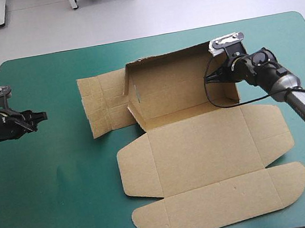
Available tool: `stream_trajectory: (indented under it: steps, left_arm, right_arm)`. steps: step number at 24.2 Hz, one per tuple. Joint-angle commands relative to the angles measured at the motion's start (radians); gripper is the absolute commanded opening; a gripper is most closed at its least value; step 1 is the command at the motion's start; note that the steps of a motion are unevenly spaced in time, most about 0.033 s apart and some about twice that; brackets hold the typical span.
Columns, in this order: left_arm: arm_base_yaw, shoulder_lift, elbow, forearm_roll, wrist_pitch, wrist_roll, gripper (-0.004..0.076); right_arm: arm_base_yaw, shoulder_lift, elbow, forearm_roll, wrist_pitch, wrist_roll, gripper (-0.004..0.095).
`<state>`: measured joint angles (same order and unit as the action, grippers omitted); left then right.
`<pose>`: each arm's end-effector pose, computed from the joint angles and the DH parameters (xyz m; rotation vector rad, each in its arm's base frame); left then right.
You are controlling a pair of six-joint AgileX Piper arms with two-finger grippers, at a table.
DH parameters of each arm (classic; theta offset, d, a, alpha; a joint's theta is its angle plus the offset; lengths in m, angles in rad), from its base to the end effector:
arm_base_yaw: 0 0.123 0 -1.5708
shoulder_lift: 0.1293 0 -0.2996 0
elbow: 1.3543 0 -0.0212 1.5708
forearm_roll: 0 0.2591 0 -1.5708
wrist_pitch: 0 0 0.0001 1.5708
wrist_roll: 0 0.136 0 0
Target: Fold the box
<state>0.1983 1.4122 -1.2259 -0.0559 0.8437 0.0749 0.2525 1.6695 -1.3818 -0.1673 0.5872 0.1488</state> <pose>0.3256 0.0596 0.3080 -0.1845 2.5054 0.0441 0.4117 0.0932 0.2886 -0.2401 2.3356 0.0200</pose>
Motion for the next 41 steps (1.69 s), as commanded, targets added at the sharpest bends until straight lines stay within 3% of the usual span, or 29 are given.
stream_trajectory:
  steps: [1,6,12,17,21,23,29,35,41]
  left_arm:
    - [0.001,-0.037,-0.027,-0.013,-0.044,-0.002,0.0407]
    - [0.001,-0.037,-0.027,-0.013,-0.044,-0.002,0.0407]
    - [0.001,-0.037,-0.027,-0.062,-0.035,0.028,0.0407]
    - [0.001,-0.037,-0.027,-0.067,-0.032,0.043,0.0405]
    - [0.001,-0.037,-0.027,-0.067,-0.031,0.043,0.0405]
    - [0.001,-0.037,-0.027,-0.067,-0.031,0.043,0.0405]
    - [0.001,-0.037,-0.027,-0.067,-0.027,0.043,0.0402]
    - [0.001,-0.037,-0.027,-0.062,-0.025,0.043,0.0402]
    - [0.001,-0.037,-0.027,-0.062,-0.024,0.05,0.0402]
  right_arm:
    - [-0.007,-0.043,-0.109,0.008,0.116,-0.019,-0.0019]
    - [-0.009,-0.008,-0.257,0.091,0.401,-0.115,-0.0019]
    - [-0.033,0.109,-0.382,0.139,0.66,-0.163,-0.0019]
    - [-0.033,0.161,-0.383,0.151,0.66,-0.163,0.0025]
    - [-0.033,0.176,-0.388,0.132,0.618,-0.167,0.0479]
    - [-0.033,0.176,-0.422,0.123,0.613,-0.167,0.0658]
    - [-0.033,0.123,-0.513,0.136,0.66,-0.174,0.0675]
    - [-0.031,0.013,-0.404,0.115,0.66,-0.185,0.0675]
    - [-0.022,-0.027,-0.282,0.083,0.559,-0.168,0.0671]
